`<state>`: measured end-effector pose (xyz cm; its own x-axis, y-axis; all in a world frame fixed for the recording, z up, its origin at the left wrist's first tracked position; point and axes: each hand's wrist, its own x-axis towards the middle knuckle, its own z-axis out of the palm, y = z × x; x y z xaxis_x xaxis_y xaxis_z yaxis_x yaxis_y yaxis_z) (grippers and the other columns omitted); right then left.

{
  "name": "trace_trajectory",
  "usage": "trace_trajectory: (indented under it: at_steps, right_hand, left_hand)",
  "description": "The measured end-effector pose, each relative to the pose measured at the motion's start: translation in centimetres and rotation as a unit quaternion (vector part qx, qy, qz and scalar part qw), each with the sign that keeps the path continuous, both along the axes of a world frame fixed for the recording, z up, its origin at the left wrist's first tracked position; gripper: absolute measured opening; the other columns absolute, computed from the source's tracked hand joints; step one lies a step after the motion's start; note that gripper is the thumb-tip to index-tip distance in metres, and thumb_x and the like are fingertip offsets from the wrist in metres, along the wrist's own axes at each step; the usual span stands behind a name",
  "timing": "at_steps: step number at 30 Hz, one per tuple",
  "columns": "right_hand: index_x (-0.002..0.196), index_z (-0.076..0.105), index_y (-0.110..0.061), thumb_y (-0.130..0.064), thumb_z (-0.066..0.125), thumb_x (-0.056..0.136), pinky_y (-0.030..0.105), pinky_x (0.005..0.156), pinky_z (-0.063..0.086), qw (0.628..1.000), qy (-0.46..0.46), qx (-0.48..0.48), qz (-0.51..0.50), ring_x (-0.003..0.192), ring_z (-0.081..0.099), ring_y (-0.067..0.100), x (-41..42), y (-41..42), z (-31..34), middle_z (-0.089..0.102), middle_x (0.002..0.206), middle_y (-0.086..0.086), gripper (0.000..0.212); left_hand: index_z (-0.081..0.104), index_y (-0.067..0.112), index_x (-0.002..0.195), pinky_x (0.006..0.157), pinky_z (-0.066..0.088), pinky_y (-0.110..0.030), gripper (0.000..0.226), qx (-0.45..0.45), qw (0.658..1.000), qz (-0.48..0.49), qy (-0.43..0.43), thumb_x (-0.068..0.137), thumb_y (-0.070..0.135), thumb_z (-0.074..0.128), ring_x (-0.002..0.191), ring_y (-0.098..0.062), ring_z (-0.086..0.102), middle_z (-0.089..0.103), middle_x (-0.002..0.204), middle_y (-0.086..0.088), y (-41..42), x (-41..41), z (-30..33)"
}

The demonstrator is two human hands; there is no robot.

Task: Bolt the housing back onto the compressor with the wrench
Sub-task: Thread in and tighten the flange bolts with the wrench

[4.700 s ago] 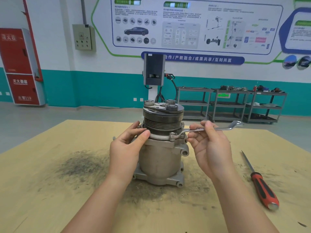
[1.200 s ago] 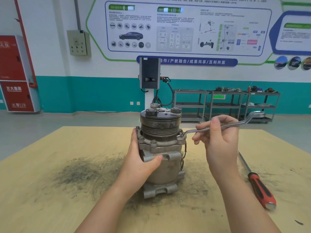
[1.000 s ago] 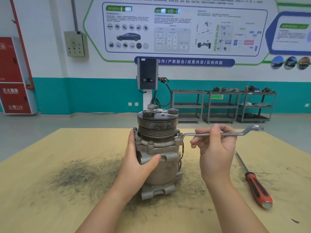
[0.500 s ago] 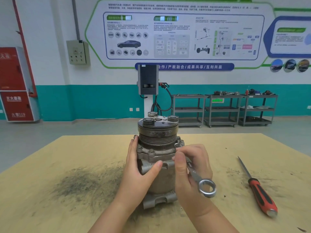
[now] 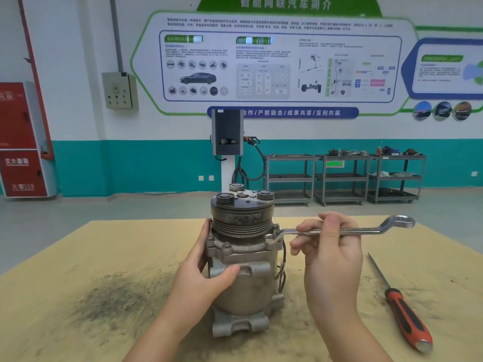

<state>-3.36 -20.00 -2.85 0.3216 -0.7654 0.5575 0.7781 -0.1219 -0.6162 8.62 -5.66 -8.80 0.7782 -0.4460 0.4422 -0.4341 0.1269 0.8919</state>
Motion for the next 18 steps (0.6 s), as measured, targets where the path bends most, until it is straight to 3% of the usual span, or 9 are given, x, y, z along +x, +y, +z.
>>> trace_trajectory:
  at_steps: [3, 6, 9, 11, 15, 18]
  right_hand:
    - [0.095, 0.046, -0.012, -0.022, 0.037, 0.104, 0.023, 0.046, 0.049, 0.992, 0.019, 0.089, 0.085, 0.047, 0.056, 0.014, 0.3, -1.4, 0.0, 0.064, 0.063, 0.002, 0.016]
    - [0.094, 0.047, -0.010, -0.017, 0.036, 0.105, 0.022, 0.045, 0.048, 0.978, 0.034, 0.128, 0.159, 0.046, 0.055, 0.013, 0.6, -2.2, 0.1, 0.064, 0.062, 0.002, 0.016]
    - [0.093, 0.048, -0.009, -0.011, 0.037, 0.104, 0.022, 0.044, 0.048, 0.963, 0.049, 0.144, 0.224, 0.046, 0.055, 0.013, 0.4, -2.9, 0.4, 0.064, 0.062, 0.004, 0.015]
    - [0.096, 0.049, -0.009, -0.010, 0.038, 0.103, 0.022, 0.045, 0.049, 0.958, 0.061, 0.142, 0.244, 0.048, 0.056, 0.013, 0.2, -3.3, 0.5, 0.065, 0.064, 0.005, 0.013]
    - [0.101, 0.047, -0.008, -0.013, 0.033, 0.105, 0.023, 0.045, 0.048, 0.981, 0.060, 0.088, 0.164, 0.047, 0.057, 0.014, 0.4, -2.8, 0.1, 0.068, 0.065, 0.005, 0.015]
    - [0.102, 0.047, -0.013, -0.017, 0.034, 0.106, 0.023, 0.045, 0.049, 0.994, 0.053, 0.047, 0.085, 0.047, 0.059, 0.016, 0.7, -2.0, -0.1, 0.070, 0.069, 0.008, 0.015]
  left_hand:
    - [0.035, 0.064, 0.135, 0.099, 0.044, -0.012, 0.095, 0.003, 1.000, 0.007, -0.013, 0.054, 0.052, 0.084, 0.126, 0.014, 0.047, 0.049, 0.137, 0.039, 0.3, -0.1, 0.4]
    - [0.027, 0.055, 0.146, 0.109, 0.040, -0.024, 0.106, 0.010, 1.000, 0.006, -0.012, 0.061, 0.047, 0.090, 0.129, 0.013, 0.044, 0.046, 0.138, 0.039, 0.3, -0.2, 0.6]
    - [0.013, 0.052, 0.149, 0.103, 0.035, -0.014, 0.120, 0.003, 1.000, 0.021, -0.001, 0.052, 0.052, 0.084, 0.118, 0.028, 0.036, 0.033, 0.128, 0.053, 0.3, -0.2, 0.7]
    - [0.013, 0.047, 0.152, 0.101, 0.033, -0.014, 0.125, -0.004, 1.000, 0.026, 0.006, 0.047, 0.054, 0.082, 0.111, 0.032, 0.035, 0.030, 0.126, 0.052, 0.2, -0.2, 0.6]
    - [0.032, 0.040, 0.149, 0.103, 0.040, -0.018, 0.108, 0.005, 1.000, 0.013, -0.006, 0.059, 0.047, 0.091, 0.128, 0.012, 0.045, 0.048, 0.134, 0.037, 0.1, -0.2, 0.4]
    - [0.033, 0.047, 0.146, 0.094, 0.044, -0.008, 0.095, 0.011, 1.000, -0.006, -0.004, 0.064, 0.047, 0.081, 0.123, 0.018, 0.046, 0.050, 0.131, 0.042, 0.0, -0.3, 0.2]
